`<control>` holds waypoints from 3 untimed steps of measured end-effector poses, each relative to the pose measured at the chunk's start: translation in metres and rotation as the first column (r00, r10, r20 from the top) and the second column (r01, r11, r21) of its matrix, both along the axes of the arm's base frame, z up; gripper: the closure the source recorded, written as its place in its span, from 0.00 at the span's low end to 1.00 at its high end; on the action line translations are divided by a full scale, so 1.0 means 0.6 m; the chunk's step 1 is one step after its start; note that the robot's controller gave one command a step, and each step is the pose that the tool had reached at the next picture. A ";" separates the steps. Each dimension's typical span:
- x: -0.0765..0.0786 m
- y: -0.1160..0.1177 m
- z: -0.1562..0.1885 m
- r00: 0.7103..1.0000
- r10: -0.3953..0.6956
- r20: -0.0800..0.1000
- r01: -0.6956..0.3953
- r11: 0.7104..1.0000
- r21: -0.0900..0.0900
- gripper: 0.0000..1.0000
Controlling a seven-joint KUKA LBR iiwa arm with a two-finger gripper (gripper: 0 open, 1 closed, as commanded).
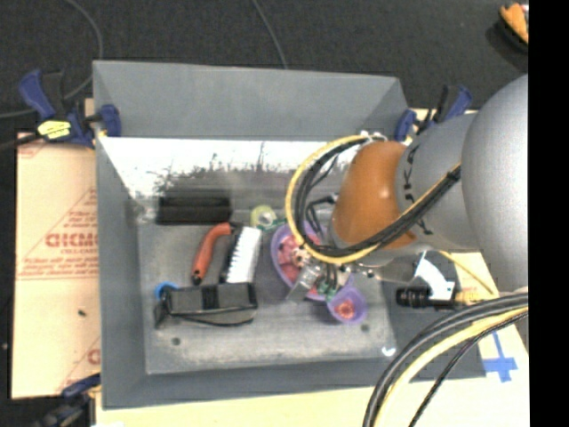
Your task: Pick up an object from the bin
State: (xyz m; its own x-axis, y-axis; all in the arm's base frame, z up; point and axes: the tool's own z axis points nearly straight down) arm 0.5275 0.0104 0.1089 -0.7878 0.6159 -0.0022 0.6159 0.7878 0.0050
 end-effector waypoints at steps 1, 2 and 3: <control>0.001 0.000 0.004 1.000 0.001 0.000 -0.001 1.000 0.000 1.00; -0.001 -0.001 0.004 1.000 0.001 -0.002 -0.001 1.000 -0.001 1.00; -0.002 -0.001 0.005 1.000 0.003 -0.005 -0.003 1.000 -0.001 1.00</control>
Offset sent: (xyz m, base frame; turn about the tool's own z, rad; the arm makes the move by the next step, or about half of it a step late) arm 0.0001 -0.0001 0.0415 0.0000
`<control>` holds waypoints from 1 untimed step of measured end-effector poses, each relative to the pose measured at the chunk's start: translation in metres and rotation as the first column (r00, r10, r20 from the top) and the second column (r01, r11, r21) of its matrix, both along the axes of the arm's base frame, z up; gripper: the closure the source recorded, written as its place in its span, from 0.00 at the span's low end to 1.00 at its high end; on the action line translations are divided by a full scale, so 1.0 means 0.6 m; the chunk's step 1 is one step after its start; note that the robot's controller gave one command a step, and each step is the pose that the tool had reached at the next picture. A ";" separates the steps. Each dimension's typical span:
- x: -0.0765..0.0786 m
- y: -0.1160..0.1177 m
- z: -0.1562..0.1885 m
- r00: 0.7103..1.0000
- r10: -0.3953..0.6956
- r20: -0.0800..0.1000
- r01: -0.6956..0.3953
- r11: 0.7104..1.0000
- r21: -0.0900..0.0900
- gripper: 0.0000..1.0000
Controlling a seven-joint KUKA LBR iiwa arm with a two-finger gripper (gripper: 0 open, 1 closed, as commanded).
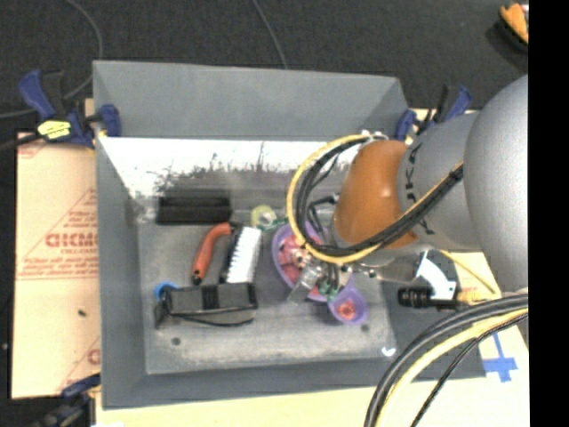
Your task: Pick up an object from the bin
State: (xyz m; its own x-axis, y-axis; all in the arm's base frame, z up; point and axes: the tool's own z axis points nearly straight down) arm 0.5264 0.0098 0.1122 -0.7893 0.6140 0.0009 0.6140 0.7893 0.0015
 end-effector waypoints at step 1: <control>-0.001 0.000 0.020 1.000 0.002 -0.002 -0.002 1.000 0.000 1.00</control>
Offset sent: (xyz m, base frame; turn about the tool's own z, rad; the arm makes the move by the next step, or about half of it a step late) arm 0.0001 0.0000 0.0236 0.0000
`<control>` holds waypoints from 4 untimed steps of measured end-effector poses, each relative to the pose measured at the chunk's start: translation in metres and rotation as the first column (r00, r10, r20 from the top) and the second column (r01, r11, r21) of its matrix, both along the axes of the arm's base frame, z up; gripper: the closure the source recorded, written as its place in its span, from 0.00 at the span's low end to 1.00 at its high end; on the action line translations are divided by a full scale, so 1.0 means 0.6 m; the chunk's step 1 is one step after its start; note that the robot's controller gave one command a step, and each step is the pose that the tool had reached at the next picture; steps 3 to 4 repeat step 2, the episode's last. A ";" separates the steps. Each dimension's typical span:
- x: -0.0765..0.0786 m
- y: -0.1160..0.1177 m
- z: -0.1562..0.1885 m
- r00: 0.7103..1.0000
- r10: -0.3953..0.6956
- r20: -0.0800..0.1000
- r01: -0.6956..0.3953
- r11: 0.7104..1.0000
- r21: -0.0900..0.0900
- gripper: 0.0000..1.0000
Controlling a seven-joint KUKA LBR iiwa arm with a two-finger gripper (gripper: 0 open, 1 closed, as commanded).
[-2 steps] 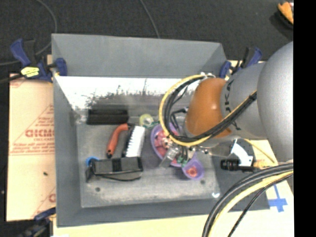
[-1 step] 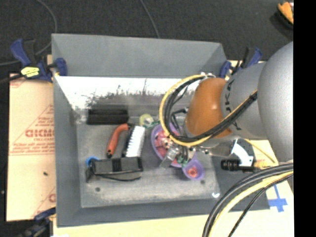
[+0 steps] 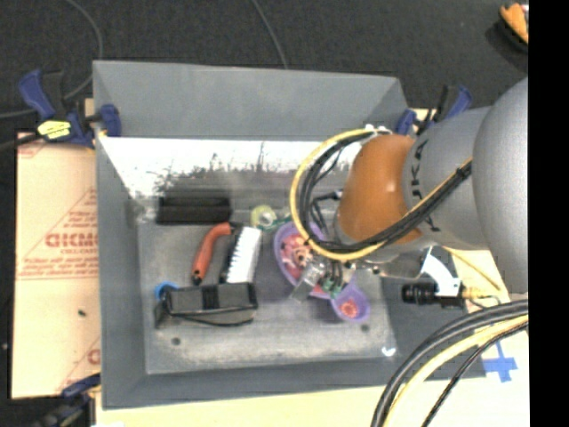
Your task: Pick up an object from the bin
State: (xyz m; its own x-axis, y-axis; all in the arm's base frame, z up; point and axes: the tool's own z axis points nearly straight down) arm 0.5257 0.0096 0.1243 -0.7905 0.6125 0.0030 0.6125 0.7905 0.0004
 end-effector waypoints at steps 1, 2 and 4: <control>0.002 0.000 0.017 1.000 0.002 0.006 -0.002 1.000 0.000 1.00; 0.003 -0.001 0.024 1.000 0.003 0.007 -0.003 1.000 0.000 1.00; 0.003 -0.001 0.024 1.000 0.003 0.007 -0.003 1.000 0.000 1.00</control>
Offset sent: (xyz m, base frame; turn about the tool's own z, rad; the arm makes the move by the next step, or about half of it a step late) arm 0.0001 -0.0001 0.0137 0.0000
